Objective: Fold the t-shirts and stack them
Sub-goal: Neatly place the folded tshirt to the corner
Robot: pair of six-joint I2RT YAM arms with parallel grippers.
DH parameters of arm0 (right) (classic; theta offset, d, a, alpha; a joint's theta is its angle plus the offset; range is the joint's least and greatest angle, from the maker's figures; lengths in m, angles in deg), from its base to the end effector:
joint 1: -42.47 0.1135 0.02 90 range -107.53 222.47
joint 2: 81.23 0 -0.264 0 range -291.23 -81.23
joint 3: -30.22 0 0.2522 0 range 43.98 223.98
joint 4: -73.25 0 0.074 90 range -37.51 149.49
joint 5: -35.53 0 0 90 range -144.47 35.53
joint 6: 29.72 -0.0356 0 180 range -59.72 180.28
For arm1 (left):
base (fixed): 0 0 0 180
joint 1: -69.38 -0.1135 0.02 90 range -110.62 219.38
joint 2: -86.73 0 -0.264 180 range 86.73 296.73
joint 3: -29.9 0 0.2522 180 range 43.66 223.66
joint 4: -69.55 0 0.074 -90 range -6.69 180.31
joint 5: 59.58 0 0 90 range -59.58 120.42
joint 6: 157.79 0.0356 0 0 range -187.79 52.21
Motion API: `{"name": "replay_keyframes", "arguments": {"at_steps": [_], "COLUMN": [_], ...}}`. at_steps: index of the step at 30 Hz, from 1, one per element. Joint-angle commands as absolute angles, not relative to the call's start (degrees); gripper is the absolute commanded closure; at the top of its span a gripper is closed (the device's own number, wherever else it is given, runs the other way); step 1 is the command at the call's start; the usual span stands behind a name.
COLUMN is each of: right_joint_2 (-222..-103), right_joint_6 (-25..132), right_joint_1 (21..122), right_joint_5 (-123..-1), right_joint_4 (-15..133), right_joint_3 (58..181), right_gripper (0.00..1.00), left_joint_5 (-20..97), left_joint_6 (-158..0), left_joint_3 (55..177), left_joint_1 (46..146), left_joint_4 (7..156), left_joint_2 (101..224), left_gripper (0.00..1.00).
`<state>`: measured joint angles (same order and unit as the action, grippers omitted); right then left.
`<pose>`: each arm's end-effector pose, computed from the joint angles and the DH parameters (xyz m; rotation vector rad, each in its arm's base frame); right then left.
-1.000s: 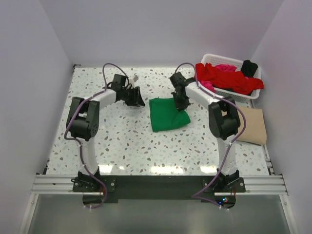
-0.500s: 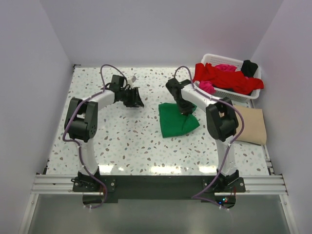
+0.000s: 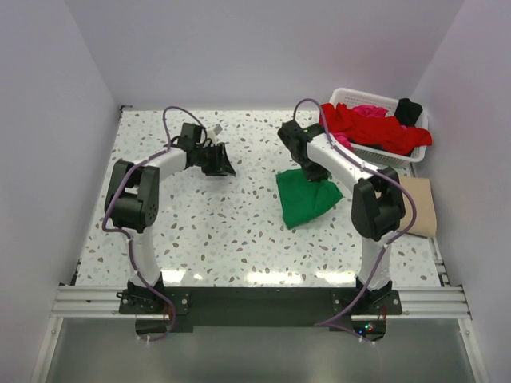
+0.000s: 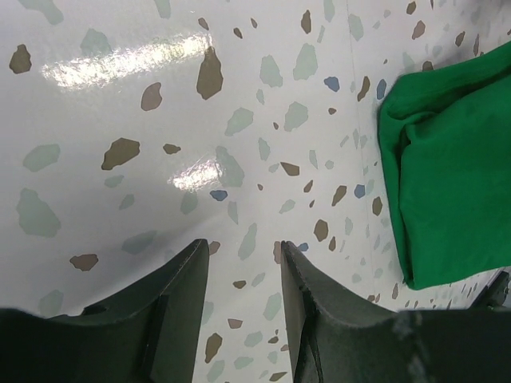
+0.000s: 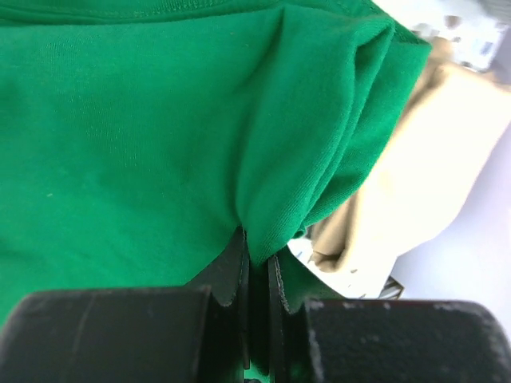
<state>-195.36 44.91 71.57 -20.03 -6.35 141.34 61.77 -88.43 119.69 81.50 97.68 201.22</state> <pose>0.3532 0.1736 0.2387 -0.2701 2.6972 -0.7113 0.4084 -0.1066 0.1652 0.0500 2.5318 -0.9178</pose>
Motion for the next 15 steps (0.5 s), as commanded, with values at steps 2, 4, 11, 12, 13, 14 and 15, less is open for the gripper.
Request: {"name": "replay_keyframes", "arguments": {"at_steps": [2,4,11,12,13,14,15], "right_joint_2": [-187.9,-185.0,-178.9,-178.4,-177.7,-177.3,-176.9], "right_joint_6": [46.4,46.7,48.8,48.9,49.2,49.4,49.5], "right_joint_1": [69.4,67.4,63.6,63.2,62.8,62.5,62.2], "right_joint_5": [-16.1,-17.4,-19.0,-19.0,-19.0,-18.9,-18.8], "right_joint_4": [-8.1,-7.4,-7.8,-8.1,-8.4,-9.1,-9.3], "right_joint_3": [140.7,139.3,137.3,137.3,137.2,137.1,137.1], "right_gripper": [1.0,1.0,1.0,1.0,1.0,1.0,1.0], "left_joint_5": [63.5,63.6,64.4,64.6,64.7,64.9,65.0], "left_joint_6": [-89.6,-89.6,-90.4,-90.4,-90.5,-90.6,-90.7], "left_joint_3": [119.1,118.7,118.5,118.5,118.5,118.5,118.5], "left_joint_1": [80.7,80.5,80.4,80.4,80.3,80.3,80.3], "left_joint_4": [95.4,95.1,94.5,94.5,94.4,94.2,94.1], "left_joint_2": [198.3,198.3,198.6,198.7,198.8,198.9,198.9], "left_gripper": [0.54,0.54,0.54,0.54,0.54,0.54,0.54]}}
